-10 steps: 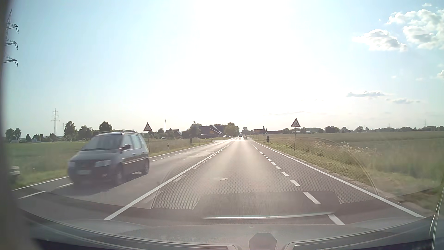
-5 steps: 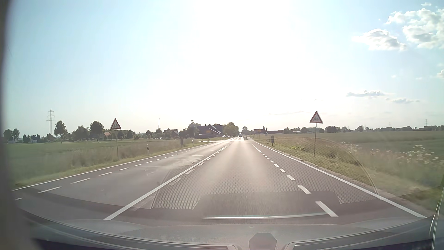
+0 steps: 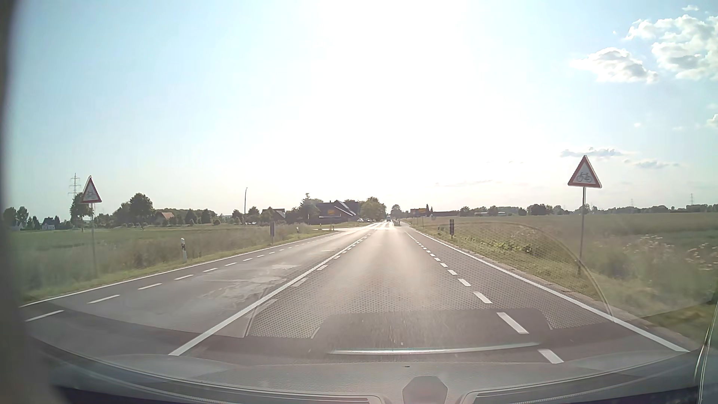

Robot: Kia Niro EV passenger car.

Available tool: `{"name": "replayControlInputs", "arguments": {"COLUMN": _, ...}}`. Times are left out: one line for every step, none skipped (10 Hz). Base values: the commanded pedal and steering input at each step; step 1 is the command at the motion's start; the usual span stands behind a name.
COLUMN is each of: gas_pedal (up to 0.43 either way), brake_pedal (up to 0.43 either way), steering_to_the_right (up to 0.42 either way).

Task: Follow the waypoints while adhering to traffic rules and regulations

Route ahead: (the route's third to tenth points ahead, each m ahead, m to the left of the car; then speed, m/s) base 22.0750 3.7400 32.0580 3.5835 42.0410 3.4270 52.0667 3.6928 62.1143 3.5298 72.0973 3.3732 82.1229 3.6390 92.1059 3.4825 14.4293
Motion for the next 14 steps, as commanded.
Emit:
{"name": "replayControlInputs", "arguments": {"gas_pedal": 0.197, "brake_pedal": 0.006, "steering_to_the_right": 0.002}}
{"name": "replayControlInputs", "arguments": {"gas_pedal": 0.197, "brake_pedal": 0.006, "steering_to_the_right": 0.002}}
{"name": "replayControlInputs", "arguments": {"gas_pedal": 0.197, "brake_pedal": 0.006, "steering_to_the_right": 0.002}}
{"name": "replayControlInputs", "arguments": {"gas_pedal": 0.189, "brake_pedal": 0.006, "steering_to_the_right": 0.002}}
{"name": "replayControlInputs", "arguments": {"gas_pedal": 0.189, "brake_pedal": 0.006, "steering_to_the_right": 0.001}}
{"name": "replayControlInputs", "arguments": {"gas_pedal": 0.189, "brake_pedal": 0.006, "steering_to_the_right": 0.002}}
{"name": "replayControlInputs", "arguments": {"gas_pedal": 0.189, "brake_pedal": 0.006, "steering_to_the_right": 0.002}}
{"name": "replayControlInputs", "arguments": {"gas_pedal": 0.177, "brake_pedal": 0.006, "steering_to_the_right": 0.002}}
{"name": "replayControlInputs", "arguments": {"gas_pedal": 0.177, "brake_pedal": 0.006, "steering_to_the_right": 0.002}}
{"name": "replayControlInputs", "arguments": {"gas_pedal": 0.177, "brake_pedal": 0.006, "steering_to_the_right": 0.002}}
{"name": "replayControlInputs", "arguments": {"gas_pedal": 0.177, "brake_pedal": 0.006, "steering_to_the_right": 0.002}}
{"name": "replayControlInputs", "arguments": {"gas_pedal": 0.177, "brake_pedal": 0.006, "steering_to_the_right": 0.001}}
{"name": "replayControlInputs", "arguments": {"gas_pedal": 0.169, "brake_pedal": 0.006, "steering_to_the_right": 0.001}}
{"name": "replayControlInputs", "arguments": {"gas_pedal": 0.15, "brake_pedal": 0.006, "steering_to_the_right": 0.0}}
